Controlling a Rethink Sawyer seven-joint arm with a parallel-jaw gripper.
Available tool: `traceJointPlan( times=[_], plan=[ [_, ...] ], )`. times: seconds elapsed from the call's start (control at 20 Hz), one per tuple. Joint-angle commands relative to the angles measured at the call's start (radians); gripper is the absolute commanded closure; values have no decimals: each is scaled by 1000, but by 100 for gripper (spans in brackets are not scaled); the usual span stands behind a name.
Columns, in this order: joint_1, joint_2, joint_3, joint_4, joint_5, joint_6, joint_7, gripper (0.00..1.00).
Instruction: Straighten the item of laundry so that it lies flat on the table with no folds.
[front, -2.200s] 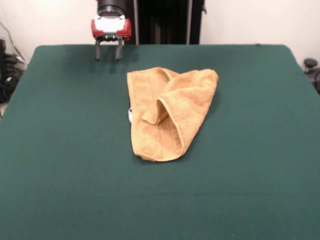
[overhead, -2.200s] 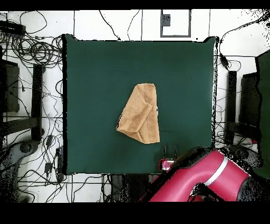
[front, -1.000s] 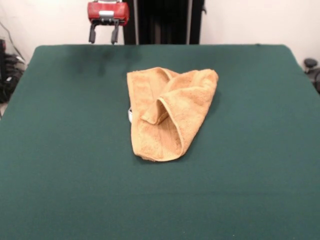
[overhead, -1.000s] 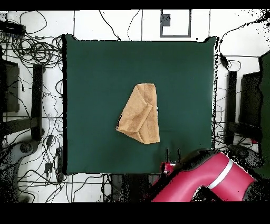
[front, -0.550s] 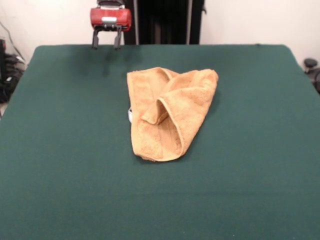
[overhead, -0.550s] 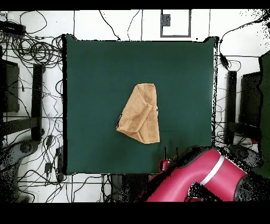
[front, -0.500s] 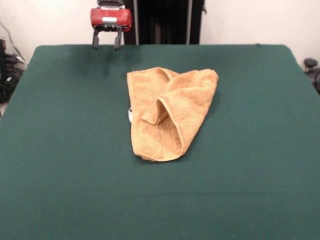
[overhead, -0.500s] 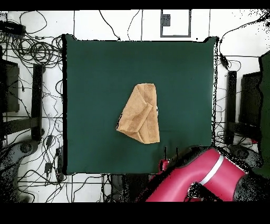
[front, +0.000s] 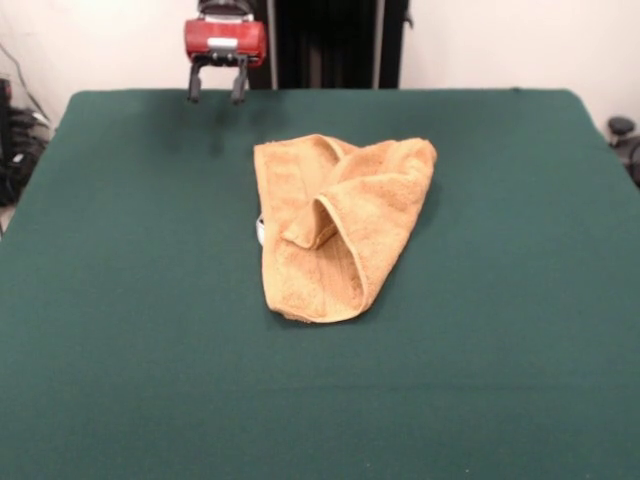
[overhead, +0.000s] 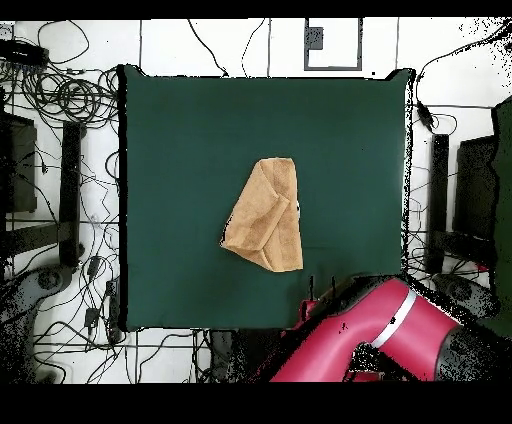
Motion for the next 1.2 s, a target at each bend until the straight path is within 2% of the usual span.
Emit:
traceJointPlan(
  times=[0.05,0.35,0.75,1.2],
  plan=[
    [61,139,94,71,-22,145,137,0],
    [112,139,86,101,-72,264,188,0],
    [141,82,94,74,-185,315,231,0],
    [140,63,132,105,-223,364,267,0]
  ],
)
